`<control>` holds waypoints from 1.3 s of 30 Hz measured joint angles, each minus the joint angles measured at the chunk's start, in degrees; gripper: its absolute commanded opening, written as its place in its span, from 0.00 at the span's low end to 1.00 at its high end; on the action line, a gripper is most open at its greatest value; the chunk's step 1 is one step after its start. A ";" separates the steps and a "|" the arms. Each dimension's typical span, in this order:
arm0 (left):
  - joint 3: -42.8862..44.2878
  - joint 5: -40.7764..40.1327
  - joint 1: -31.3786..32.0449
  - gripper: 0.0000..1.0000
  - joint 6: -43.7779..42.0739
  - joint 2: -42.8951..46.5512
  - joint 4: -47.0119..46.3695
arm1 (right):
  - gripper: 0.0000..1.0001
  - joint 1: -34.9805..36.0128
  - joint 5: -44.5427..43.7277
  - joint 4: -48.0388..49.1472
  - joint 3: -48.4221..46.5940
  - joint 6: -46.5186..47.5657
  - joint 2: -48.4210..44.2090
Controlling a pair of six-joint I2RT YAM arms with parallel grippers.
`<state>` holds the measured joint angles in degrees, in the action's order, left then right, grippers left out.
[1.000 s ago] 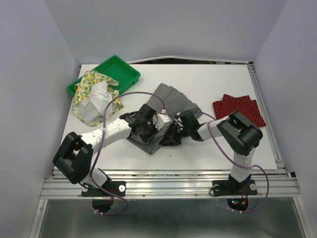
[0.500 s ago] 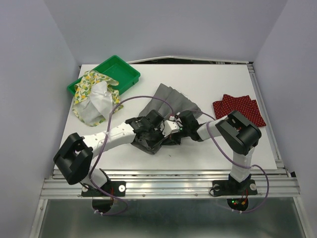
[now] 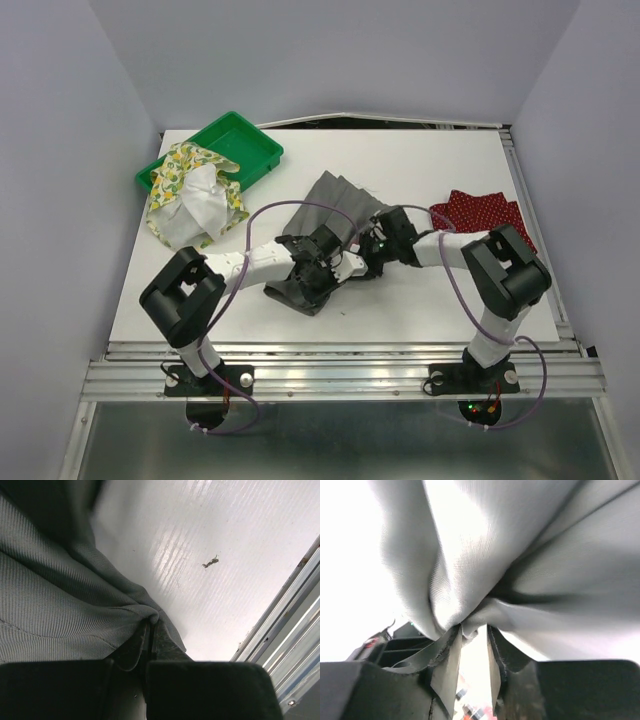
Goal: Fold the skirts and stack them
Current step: Fold the skirt
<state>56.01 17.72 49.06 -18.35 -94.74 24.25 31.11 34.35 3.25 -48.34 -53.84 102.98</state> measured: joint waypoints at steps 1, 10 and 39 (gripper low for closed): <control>0.07 0.11 0.00 0.02 -0.07 -0.02 0.09 | 0.33 -1.77 -0.55 -3.08 -1.09 2.45 -0.98; 0.52 -0.04 0.02 0.32 -1.75 -0.02 2.05 | 0.40 -18.29 -3.39 -21.86 -14.53 18.29 -4.28; 1.68 -0.26 0.44 0.57 -4.02 -0.02 5.77 | 0.36 -18.71 -19.65 -38.34 -42.93 37.35 18.91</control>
<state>57.69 17.45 49.50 -22.37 -94.76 30.02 12.40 14.70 -35.09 -91.26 -16.49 121.89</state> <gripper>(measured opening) 0.509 0.360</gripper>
